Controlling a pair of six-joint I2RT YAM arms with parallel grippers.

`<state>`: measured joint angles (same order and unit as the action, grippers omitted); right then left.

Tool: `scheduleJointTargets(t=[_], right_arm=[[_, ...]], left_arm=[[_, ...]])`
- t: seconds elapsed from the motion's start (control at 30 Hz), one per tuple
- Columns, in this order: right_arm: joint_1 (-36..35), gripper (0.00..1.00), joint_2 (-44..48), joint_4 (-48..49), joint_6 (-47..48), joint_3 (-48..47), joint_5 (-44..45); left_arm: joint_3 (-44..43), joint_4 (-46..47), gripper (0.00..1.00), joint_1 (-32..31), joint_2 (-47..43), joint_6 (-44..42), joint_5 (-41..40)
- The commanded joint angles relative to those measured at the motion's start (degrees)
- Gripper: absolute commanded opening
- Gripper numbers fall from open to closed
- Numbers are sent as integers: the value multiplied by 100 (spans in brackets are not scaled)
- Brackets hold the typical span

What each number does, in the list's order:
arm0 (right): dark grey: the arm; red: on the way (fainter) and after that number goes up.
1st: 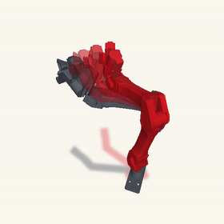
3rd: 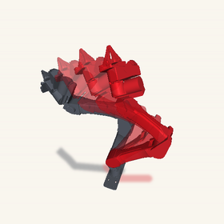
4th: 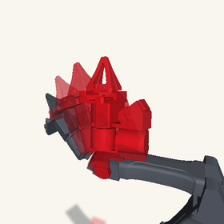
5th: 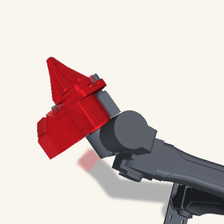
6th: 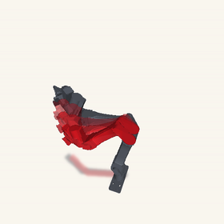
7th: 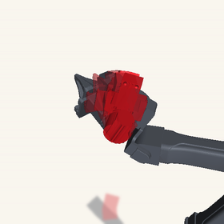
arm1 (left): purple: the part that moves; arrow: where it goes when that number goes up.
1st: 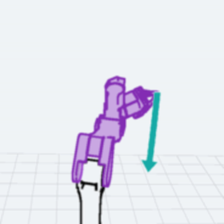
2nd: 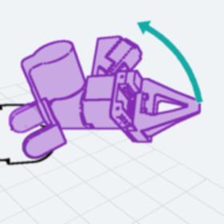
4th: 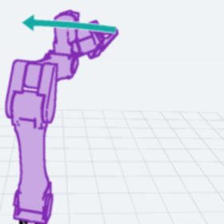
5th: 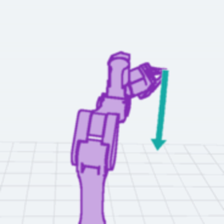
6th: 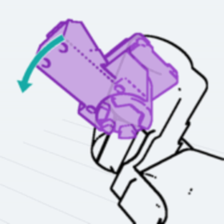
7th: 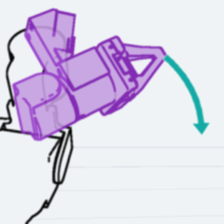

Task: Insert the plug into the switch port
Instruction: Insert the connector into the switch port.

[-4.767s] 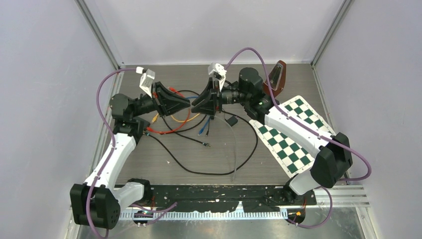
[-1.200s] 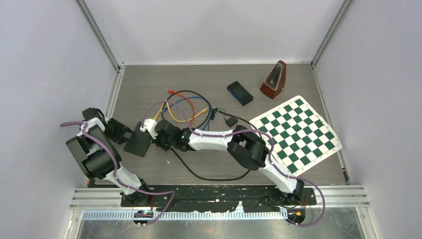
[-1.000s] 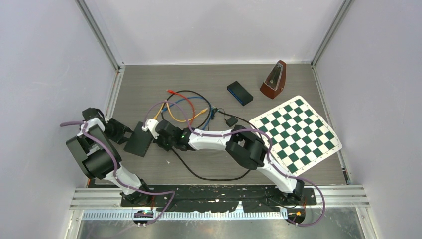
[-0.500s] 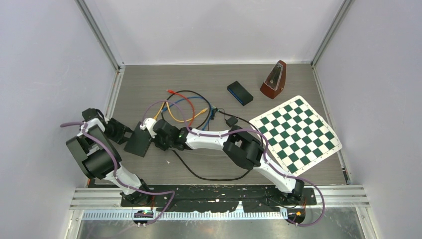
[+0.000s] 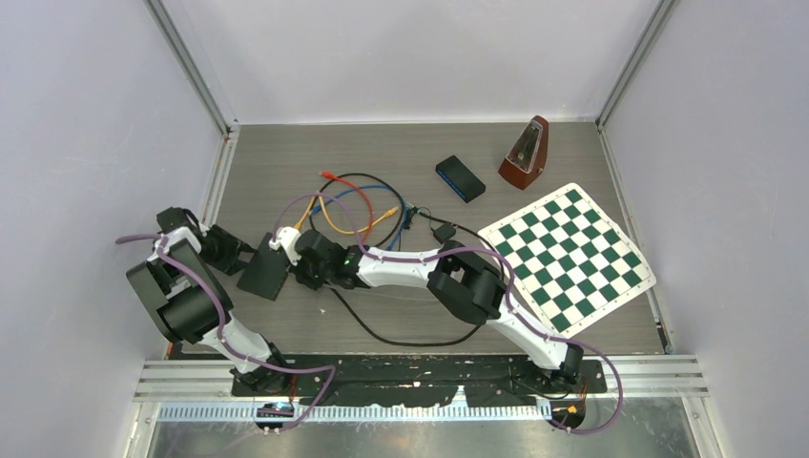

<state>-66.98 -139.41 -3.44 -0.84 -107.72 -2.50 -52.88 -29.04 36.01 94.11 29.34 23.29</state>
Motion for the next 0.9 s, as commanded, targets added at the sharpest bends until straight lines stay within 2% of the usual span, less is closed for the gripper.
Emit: scheduleJointTargets(t=[0.0,0.6,0.87], right_arm=[[-26,5,399,650,-16,50,-105],[-32,5,849,1015,49,635,-200],[-31,5,811,1022,285,518,-33]], left_arm=[[50,-121,43,-13,-2,-44,418],[79,-96,43,-10,51,-31,510],[57,-102,43,-8,73,-40,525]])
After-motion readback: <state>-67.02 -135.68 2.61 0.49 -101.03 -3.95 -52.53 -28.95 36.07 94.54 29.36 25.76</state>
